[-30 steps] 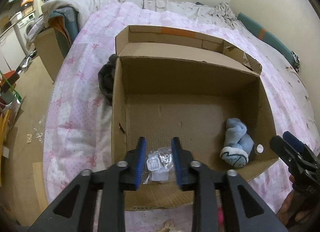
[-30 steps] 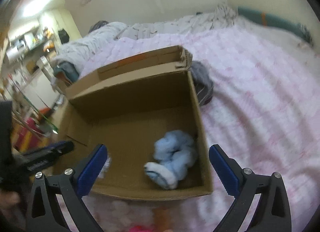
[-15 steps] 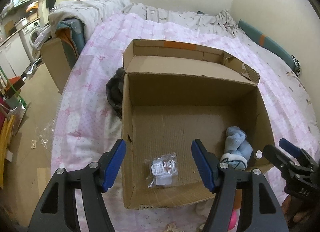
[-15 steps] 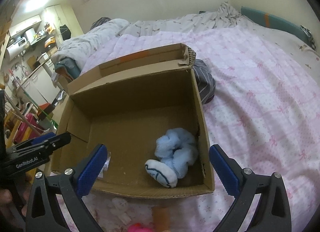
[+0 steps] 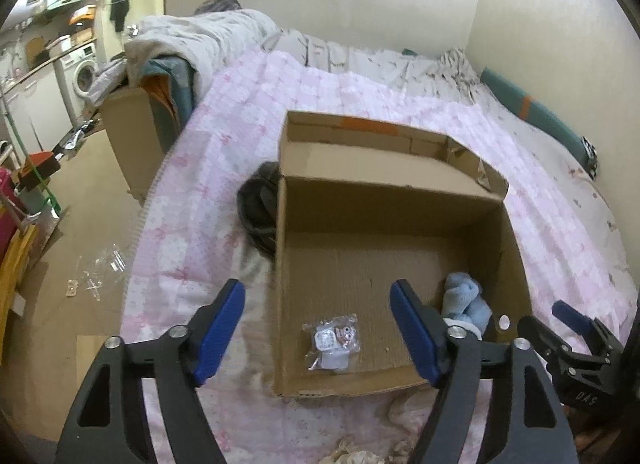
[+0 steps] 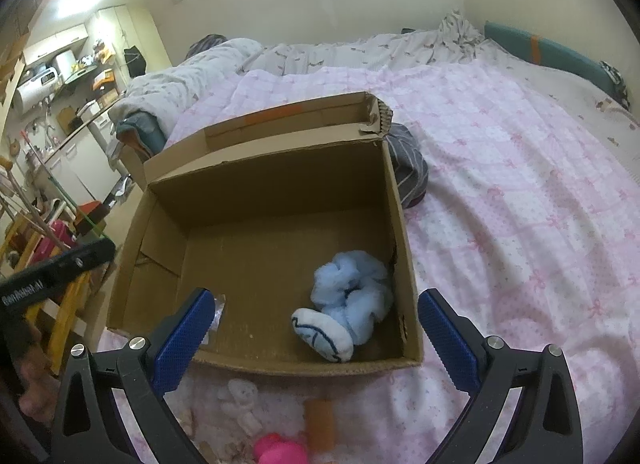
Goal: Organize soft objects
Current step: 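Lower the clear plastic bag into the box and open the left tool, then grasp the beige scrunchie with the left tool while the right tool grasps the pink ball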
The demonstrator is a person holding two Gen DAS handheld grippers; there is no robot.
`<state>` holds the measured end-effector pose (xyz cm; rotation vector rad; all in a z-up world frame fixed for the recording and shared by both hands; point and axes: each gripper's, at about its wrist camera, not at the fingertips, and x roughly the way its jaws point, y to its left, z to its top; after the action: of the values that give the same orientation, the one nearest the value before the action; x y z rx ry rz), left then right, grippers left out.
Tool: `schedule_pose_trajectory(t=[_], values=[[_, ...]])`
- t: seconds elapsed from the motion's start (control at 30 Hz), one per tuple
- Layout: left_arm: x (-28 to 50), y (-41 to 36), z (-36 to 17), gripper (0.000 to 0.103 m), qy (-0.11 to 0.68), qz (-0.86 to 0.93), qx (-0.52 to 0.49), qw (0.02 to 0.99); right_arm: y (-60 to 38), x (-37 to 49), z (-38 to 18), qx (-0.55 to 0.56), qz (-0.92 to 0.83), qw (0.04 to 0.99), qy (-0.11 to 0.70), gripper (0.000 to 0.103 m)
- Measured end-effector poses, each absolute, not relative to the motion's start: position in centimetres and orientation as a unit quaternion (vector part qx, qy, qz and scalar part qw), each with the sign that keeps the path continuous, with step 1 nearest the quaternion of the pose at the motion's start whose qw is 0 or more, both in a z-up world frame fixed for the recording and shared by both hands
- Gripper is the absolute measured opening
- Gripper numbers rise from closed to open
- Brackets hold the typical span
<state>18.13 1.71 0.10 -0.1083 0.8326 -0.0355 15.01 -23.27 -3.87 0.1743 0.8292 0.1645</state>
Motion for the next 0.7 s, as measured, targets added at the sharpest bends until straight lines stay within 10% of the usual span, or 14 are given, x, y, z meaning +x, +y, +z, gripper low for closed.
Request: schedule_pose_trajectory(t=[0.7], values=[[12.0,3.0,-0.3,0.077,0.418,0.005,-0.037,0.908,-24.0,8.5,-3.2,0.108,0.065,0.897,0.424,0.103]])
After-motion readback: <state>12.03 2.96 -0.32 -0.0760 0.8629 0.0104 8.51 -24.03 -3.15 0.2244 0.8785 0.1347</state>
